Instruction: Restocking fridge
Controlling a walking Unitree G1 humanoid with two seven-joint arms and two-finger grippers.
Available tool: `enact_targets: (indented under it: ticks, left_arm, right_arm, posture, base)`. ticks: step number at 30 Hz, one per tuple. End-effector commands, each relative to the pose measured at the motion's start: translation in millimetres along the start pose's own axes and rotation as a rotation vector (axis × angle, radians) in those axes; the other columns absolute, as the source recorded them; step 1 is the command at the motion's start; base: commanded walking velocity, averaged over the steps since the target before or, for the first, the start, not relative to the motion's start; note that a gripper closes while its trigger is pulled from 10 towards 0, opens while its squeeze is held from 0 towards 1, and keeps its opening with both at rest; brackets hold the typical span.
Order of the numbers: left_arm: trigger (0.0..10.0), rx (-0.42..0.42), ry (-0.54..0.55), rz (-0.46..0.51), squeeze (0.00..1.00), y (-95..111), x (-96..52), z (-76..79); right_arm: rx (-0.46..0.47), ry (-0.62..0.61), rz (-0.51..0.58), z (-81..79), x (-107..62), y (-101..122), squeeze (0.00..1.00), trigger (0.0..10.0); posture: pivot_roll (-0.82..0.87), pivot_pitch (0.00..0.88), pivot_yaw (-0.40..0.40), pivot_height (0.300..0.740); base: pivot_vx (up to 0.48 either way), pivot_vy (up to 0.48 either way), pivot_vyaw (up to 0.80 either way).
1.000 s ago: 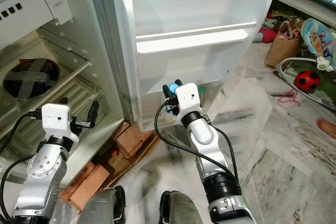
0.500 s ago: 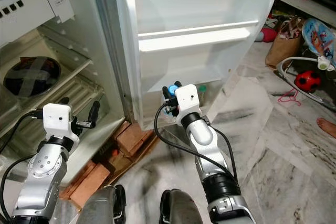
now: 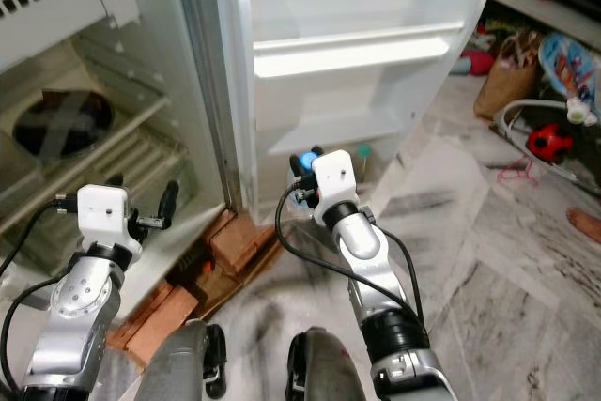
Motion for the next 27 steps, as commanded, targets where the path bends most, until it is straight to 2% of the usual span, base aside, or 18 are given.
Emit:
enact_targets:
  ticks: [1,3,27]
  left_arm:
    - [10.0,0.001,0.001,-0.019,0.00,-3.9,-2.1,0.7]
    - [10.0,0.003,0.001,-0.018,0.00,-3.7,-1.9,0.7]
    - [10.0,0.017,-0.009,0.006,0.00,0.9,-3.5,-1.5]
  right_arm:
    - [0.002,-0.001,0.014,1.4,1.1,2.9,0.00,10.0]
    - [0.003,-0.001,0.017,1.4,1.1,3.3,0.00,10.0]
    - [-0.007,0.000,0.051,-1.0,6.5,10.7,0.00,10.0]
  posture:
    - [0.07,0.160,-0.087,0.641]
    - [0.07,0.160,-0.087,0.631]
    - [0.07,0.169,-0.085,0.631]
  base:
    - [0.000,0.000,0.00]
    - [0.000,0.000,0.00]
    - [0.010,0.000,0.00]
Point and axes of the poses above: a point about 5 cm out from each wrist's last joint towards the gripper, its own x axis pointing out of the wrist towards the gripper, its own y axis along the axis of the wrist's last joint, z = x × y, the point moved 2 cm from there along x, pointing out of the wrist towards the gripper, and after that the axes turned 3 degrees about x, right-handed, at the moved point
